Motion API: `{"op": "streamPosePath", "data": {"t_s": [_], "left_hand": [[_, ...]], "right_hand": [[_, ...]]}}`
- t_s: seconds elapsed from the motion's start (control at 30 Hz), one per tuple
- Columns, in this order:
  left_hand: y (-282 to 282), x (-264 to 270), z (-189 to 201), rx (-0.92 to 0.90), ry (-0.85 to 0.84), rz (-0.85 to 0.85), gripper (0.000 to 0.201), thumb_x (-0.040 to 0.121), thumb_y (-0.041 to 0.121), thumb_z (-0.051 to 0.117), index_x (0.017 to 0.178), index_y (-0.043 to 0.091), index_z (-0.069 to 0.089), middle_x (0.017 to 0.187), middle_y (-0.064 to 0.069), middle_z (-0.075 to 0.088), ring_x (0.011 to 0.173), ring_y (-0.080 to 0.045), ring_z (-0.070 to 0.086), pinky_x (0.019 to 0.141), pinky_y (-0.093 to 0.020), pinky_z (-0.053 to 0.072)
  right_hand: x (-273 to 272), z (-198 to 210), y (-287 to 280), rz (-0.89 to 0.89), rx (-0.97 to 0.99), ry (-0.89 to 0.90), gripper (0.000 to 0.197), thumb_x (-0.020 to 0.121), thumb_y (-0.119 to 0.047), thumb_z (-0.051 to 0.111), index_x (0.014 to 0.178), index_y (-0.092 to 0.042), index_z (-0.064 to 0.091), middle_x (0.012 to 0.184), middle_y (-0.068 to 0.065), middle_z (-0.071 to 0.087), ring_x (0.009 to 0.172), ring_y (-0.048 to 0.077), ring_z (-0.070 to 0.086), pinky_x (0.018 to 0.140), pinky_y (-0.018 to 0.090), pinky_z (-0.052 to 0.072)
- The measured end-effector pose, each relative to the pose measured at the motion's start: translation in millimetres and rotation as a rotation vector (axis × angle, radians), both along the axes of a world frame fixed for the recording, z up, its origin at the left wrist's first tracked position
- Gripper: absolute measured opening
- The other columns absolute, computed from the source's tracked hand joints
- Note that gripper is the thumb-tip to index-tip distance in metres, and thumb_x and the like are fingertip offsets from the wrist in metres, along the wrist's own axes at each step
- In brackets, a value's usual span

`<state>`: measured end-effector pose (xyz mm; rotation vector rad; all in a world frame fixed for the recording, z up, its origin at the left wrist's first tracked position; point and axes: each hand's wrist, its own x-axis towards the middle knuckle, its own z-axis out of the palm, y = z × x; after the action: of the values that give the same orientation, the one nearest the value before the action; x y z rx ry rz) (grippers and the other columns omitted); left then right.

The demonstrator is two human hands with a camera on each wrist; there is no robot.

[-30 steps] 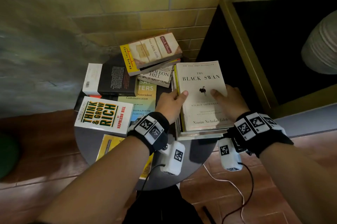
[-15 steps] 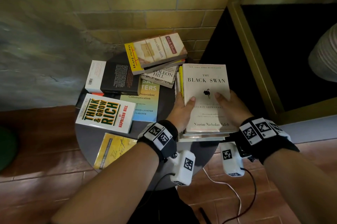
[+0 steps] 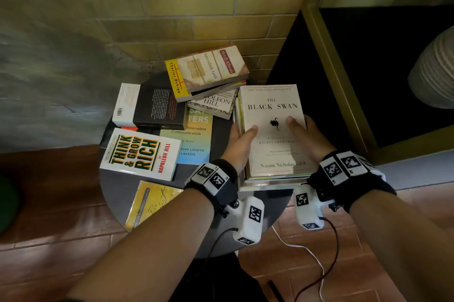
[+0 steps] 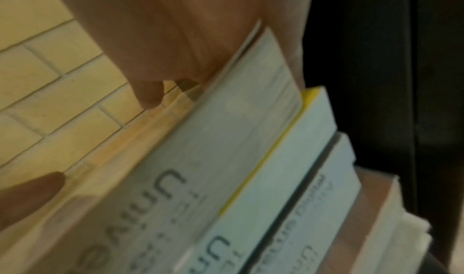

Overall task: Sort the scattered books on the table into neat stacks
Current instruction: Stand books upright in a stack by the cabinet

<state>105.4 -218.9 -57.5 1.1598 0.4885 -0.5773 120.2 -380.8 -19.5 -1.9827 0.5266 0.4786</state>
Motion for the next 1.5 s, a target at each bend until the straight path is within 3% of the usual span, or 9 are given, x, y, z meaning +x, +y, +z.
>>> {"op": "streamPosePath", "data": {"t_s": [0.23, 0.43, 0.53, 0.6, 0.73, 0.9, 1.07, 1.33, 1.5], "left_hand": [[0.6, -15.2, -18.7, -0.124, 0.175, -0.039, 0.135, 0.053, 0.074, 0.074, 0.152, 0.034, -0.008, 0.158, 0.000, 0.029, 0.141, -0.024, 0.036, 0.116, -0.053, 0.027], [-1.5, -13.2, -31.6, -0.171, 0.188, -0.093, 0.121, 0.057, 0.076, 0.074, 0.153, 0.032, 0.016, 0.150, -0.001, 0.044, 0.134, -0.023, 0.047, 0.114, -0.050, 0.033], [-0.5, -16.6, -11.2, -0.131, 0.111, -0.140, 0.094, 0.072, 0.074, 0.061, 0.149, 0.028, 0.032, 0.148, -0.002, 0.047, 0.135, -0.021, 0.046, 0.114, -0.047, 0.032], [1.6, -14.8, -17.9, -0.115, 0.147, -0.131, 0.118, 0.055, 0.085, 0.066, 0.152, 0.036, 0.019, 0.155, 0.002, 0.035, 0.141, -0.020, 0.037, 0.117, -0.050, 0.026], [5.8, -14.5, -14.0, -0.066, 0.187, -0.161, 0.134, 0.044, 0.090, 0.066, 0.153, 0.039, 0.006, 0.158, 0.004, 0.030, 0.143, -0.022, 0.032, 0.117, -0.053, 0.020], [23.3, -17.4, 9.5, 0.010, 0.125, -0.185, 0.100, 0.078, 0.070, 0.047, 0.155, 0.026, 0.000, 0.163, 0.003, 0.010, 0.149, -0.020, 0.011, 0.117, -0.050, 0.007], [62.5, -16.2, 10.3, 0.205, 0.052, -0.226, 0.057, 0.097, 0.045, 0.048, 0.146, 0.019, 0.037, 0.152, -0.004, 0.038, 0.139, -0.022, 0.035, 0.109, -0.040, 0.028], [165.5, -1.5, 1.1, 0.346, 0.053, -0.014, 0.007, 0.097, 0.014, 0.051, 0.098, 0.019, 0.056, 0.091, -0.001, 0.060, 0.075, -0.010, 0.055, 0.062, -0.025, 0.034], [230.0, 5.2, -25.7, 0.656, 0.005, 0.059, 0.034, 0.077, 0.028, 0.070, 0.109, 0.020, 0.062, 0.110, -0.009, 0.067, 0.099, -0.026, 0.063, 0.098, -0.038, 0.048]], "right_hand": [[0.1, 3.8, 1.5, -0.185, 0.165, 0.097, 0.033, 0.099, -0.048, 0.038, 0.110, -0.021, 0.054, 0.094, 0.000, 0.059, 0.080, 0.012, 0.054, 0.074, 0.029, 0.039], [-3.9, 2.6, 0.3, -0.171, 0.164, 0.133, 0.036, 0.098, -0.050, 0.038, 0.116, -0.023, 0.055, 0.090, -0.006, 0.058, 0.079, 0.009, 0.055, 0.066, 0.026, 0.041], [-3.5, 1.2, 0.4, -0.143, 0.118, 0.147, 0.043, 0.096, -0.055, 0.039, 0.120, -0.024, 0.057, 0.102, -0.001, 0.063, 0.093, 0.019, 0.060, 0.089, 0.035, 0.044], [-2.5, -1.7, -1.0, -0.114, 0.049, 0.149, 0.050, 0.095, -0.058, 0.039, 0.124, -0.021, 0.056, 0.118, 0.003, 0.061, 0.110, 0.025, 0.057, 0.102, 0.040, 0.041], [-0.1, 0.1, -2.2, -0.005, -0.084, 0.079, 0.058, 0.096, -0.055, 0.037, 0.142, -0.020, 0.042, 0.136, 0.003, 0.054, 0.119, 0.024, 0.053, 0.096, 0.034, 0.038], [2.2, 17.5, 7.0, 0.014, -0.182, -0.083, 0.062, 0.091, -0.052, 0.050, 0.146, -0.031, 0.031, 0.136, -0.008, 0.052, 0.120, 0.021, 0.053, 0.098, 0.041, 0.044], [5.9, 44.1, 45.8, 0.023, -0.285, -0.455, 0.036, 0.091, -0.027, 0.059, 0.126, -0.021, 0.056, 0.127, -0.003, 0.053, 0.119, 0.017, 0.050, 0.099, 0.031, 0.040], [15.5, 27.8, 152.7, 0.145, -0.014, -0.513, 0.010, 0.086, -0.011, 0.062, 0.087, -0.021, 0.063, 0.079, -0.008, 0.060, 0.078, 0.009, 0.057, 0.075, 0.022, 0.048], [12.9, -15.3, 205.4, 0.240, -0.067, -0.277, 0.009, 0.084, -0.017, 0.065, 0.093, -0.015, 0.067, 0.087, -0.001, 0.062, 0.087, 0.016, 0.058, 0.081, 0.025, 0.045]]}}
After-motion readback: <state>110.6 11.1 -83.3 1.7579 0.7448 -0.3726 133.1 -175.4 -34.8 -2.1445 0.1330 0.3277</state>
